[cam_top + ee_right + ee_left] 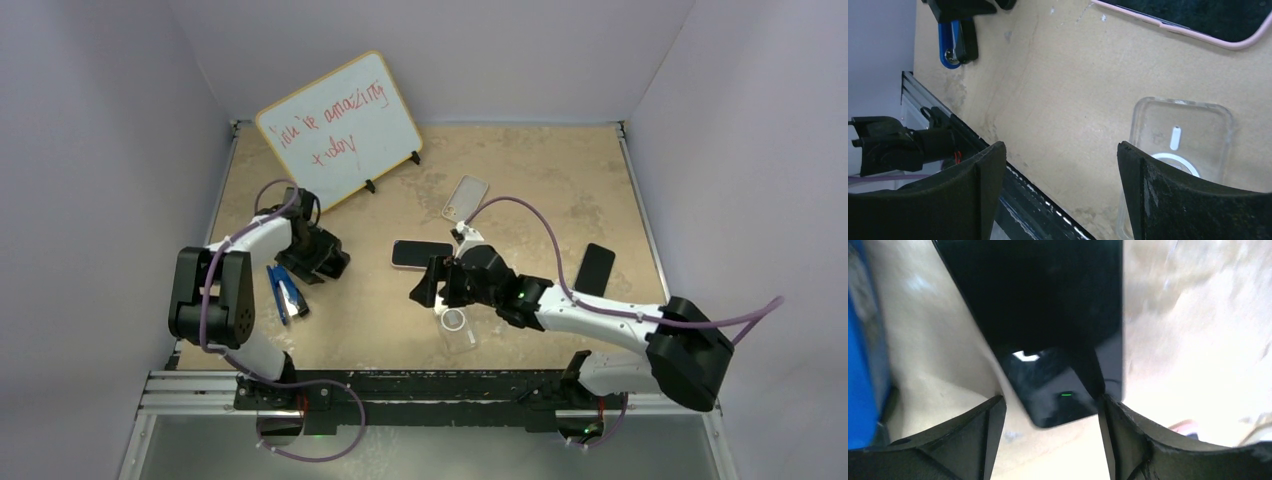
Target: Put the phone into the phone case
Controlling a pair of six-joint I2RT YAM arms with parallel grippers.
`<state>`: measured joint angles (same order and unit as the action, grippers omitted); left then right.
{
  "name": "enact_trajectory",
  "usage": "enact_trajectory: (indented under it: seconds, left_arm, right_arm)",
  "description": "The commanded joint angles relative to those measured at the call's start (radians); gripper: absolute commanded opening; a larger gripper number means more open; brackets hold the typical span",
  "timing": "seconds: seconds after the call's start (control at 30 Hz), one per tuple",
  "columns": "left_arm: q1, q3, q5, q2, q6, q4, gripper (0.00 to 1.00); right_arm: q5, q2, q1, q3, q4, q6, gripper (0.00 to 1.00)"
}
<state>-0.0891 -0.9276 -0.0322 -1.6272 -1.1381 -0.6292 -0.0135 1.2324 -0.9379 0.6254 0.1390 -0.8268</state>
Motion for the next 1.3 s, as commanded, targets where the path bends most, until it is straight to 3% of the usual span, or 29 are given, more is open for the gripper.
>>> enact_trajectory:
  seconds: [0.0, 0.23, 0.4, 0.6, 0.7, 1.0, 1.27]
  left_arm:
    - [-0.06, 0.122, 0.132, 0.035, 0.027, 0.013, 0.65]
    - [-0.08, 0.186, 0.177, 0.157, 0.039, 0.022, 0.64]
    - [-0.065, 0.086, -0.04, 0.213, 0.062, -0.055, 0.81]
    - [-0.011, -0.126, -0.136, 0.117, 0.041, -0.188, 0.93]
    - [0.004, -0.179, -0.132, 0.051, -0.016, -0.21, 0.95]
    - [0.005, -0.253, -0.163, -0.082, -0.15, -0.225, 0.96]
    - [0.005, -0.201, -0.204, -0.09, -0.194, -0.17, 0.97]
  right_arm:
    - [0.012, 0.073, -0.002, 0.071, 0.141, -0.029, 0.79]
    - [0.039, 0.249, -0.002, 0.196, 0.219, -0.02, 0.67]
    - [0.031, 0.305, -0.001, 0.269, 0.212, 0.002, 0.67]
    - [0.016, 0.259, -0.002, 0.245, 0.215, -0.01, 0.67]
    - [0.016, 0.236, -0.002, 0.209, 0.236, -0.021, 0.69]
    - [-0.048, 0.116, -0.002, 0.173, 0.145, 0.039, 0.75]
    - [-0.052, 0.051, -0.002, 0.16, 0.112, 0.059, 0.78]
